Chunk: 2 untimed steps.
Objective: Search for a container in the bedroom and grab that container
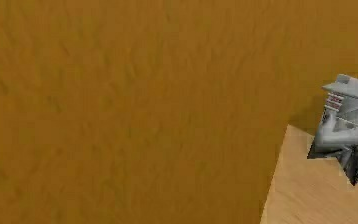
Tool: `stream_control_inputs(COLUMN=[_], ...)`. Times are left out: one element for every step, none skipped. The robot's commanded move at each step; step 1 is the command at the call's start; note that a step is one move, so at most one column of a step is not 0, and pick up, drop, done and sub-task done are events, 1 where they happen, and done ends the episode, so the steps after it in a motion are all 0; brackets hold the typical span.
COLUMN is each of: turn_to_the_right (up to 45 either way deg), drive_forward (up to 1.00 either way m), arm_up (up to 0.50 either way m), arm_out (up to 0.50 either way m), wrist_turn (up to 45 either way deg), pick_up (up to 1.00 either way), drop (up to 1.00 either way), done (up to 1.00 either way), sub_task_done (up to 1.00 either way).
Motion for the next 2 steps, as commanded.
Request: stream_control_inputs(turn_to_the_right=[45.0,45.0], drive_forward=[0.0,0.0], arm_up=[0.0,0.0], arm_out=[0.0,0.0], wrist_turn=[0.0,0.0], pick_up=[0.0,0.0], drop=[0.0,0.0], done=[0.0,0.0], sub_task_done=[0.0,0.0])
